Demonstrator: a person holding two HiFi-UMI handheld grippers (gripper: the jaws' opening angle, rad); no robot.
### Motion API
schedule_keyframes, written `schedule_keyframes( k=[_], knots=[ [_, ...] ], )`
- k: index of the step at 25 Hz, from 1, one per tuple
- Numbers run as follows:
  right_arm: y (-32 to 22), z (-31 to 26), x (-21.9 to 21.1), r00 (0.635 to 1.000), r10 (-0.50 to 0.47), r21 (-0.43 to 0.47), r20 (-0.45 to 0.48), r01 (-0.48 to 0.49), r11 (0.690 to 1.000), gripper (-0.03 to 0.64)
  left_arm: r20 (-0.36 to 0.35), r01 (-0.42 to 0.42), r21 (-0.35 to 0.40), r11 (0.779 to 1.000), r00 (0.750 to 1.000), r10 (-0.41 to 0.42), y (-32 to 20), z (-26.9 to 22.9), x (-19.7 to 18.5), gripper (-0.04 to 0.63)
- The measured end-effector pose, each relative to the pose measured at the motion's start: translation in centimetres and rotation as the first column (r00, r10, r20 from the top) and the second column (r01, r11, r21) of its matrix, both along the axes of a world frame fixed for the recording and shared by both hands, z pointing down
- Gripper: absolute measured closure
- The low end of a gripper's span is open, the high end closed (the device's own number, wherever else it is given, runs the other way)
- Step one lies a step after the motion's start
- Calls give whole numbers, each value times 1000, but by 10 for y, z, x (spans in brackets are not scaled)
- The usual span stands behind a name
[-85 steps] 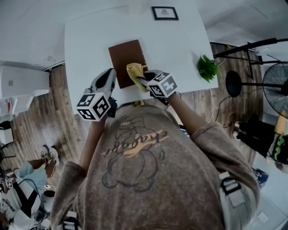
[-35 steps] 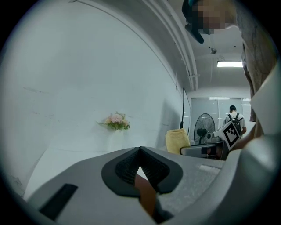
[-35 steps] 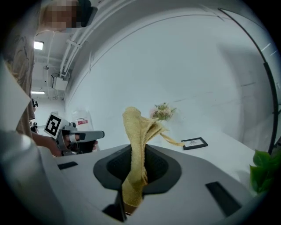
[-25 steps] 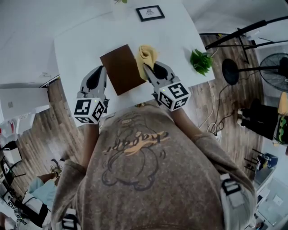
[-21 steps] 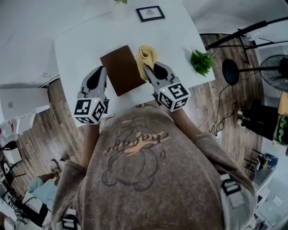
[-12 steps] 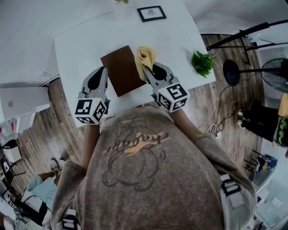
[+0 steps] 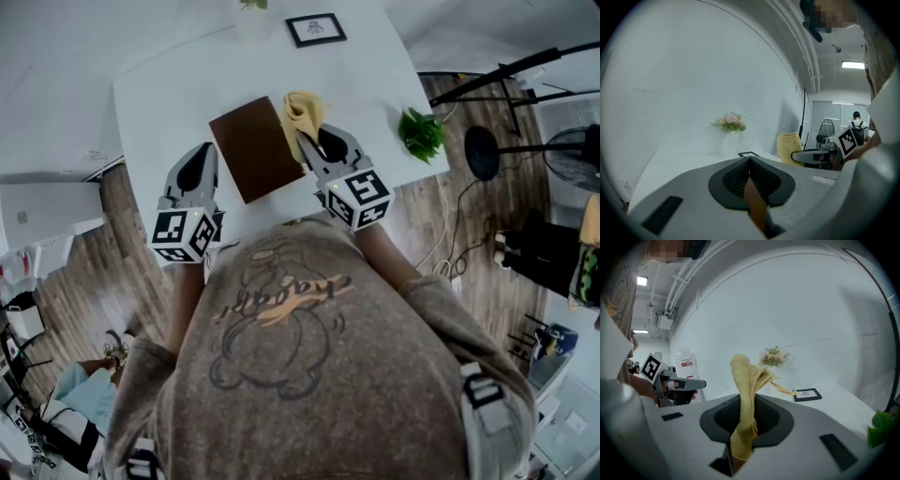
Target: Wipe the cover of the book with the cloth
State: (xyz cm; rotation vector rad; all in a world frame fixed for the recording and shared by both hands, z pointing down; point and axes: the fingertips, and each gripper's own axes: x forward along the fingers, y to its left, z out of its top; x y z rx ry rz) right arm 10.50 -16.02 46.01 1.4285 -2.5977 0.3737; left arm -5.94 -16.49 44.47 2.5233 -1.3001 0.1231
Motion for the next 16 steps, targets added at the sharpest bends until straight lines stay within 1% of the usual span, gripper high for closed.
schedule_keyframes(
  k=[4, 9, 16],
  knots=[
    [1, -3, -1, 1000, -12, 9, -24, 12, 1000, 557, -2, 12, -7, 1000, 1000, -12, 2, 1, -6, 591],
    [2, -1, -3, 1000, -20, 7, -21, 20, 1000, 557, -31, 22, -24, 999, 999, -23, 4, 3, -12, 592],
    [8, 0, 0, 1000, -14, -13, -25, 14, 1000, 557, -41, 30, -49, 998, 999, -32, 10, 4, -15, 591]
  ],
)
